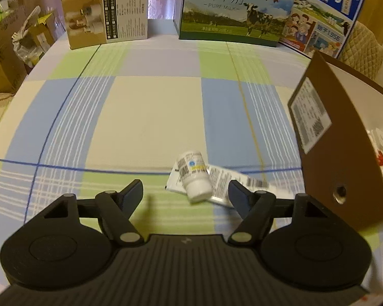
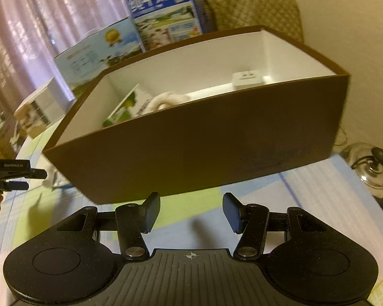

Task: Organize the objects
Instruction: 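Grasp the white pill bottle with the left tool while the right tool grasps the toothpaste tube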

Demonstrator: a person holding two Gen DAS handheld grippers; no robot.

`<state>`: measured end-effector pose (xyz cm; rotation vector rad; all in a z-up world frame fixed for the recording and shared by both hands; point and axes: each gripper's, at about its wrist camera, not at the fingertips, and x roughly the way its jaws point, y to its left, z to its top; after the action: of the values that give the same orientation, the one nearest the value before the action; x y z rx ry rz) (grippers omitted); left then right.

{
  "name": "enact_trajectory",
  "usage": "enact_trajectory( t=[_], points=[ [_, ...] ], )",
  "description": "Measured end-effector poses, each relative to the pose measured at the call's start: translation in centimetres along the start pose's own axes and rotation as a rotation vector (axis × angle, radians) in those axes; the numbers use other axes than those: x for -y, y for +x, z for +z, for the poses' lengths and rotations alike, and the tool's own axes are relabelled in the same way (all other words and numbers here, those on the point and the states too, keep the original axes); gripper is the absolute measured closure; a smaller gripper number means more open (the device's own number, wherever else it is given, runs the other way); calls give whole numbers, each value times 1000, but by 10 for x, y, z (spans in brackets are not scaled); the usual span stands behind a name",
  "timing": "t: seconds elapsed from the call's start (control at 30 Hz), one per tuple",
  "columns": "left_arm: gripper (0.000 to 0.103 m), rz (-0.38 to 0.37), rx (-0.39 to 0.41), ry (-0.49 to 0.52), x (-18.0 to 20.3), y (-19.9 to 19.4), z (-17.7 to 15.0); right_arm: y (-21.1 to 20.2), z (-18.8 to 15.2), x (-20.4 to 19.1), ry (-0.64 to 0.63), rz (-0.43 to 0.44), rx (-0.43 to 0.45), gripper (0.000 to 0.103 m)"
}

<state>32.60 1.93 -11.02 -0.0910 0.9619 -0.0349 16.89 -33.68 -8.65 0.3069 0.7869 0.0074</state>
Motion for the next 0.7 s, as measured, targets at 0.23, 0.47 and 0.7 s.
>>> enact_trajectory(
  t=[0.23, 0.47, 0.7],
  points=[
    [49, 2, -11, -16, 1, 21, 12, -1, 1, 10, 24, -24, 2, 51],
    [81, 1, -14, 16, -2, 23, 11, 2, -3, 4, 1, -21, -12, 51],
    [81, 50, 22, 23, -37, -13, -9, 3, -9, -8, -46, 12, -25, 51]
  ],
)
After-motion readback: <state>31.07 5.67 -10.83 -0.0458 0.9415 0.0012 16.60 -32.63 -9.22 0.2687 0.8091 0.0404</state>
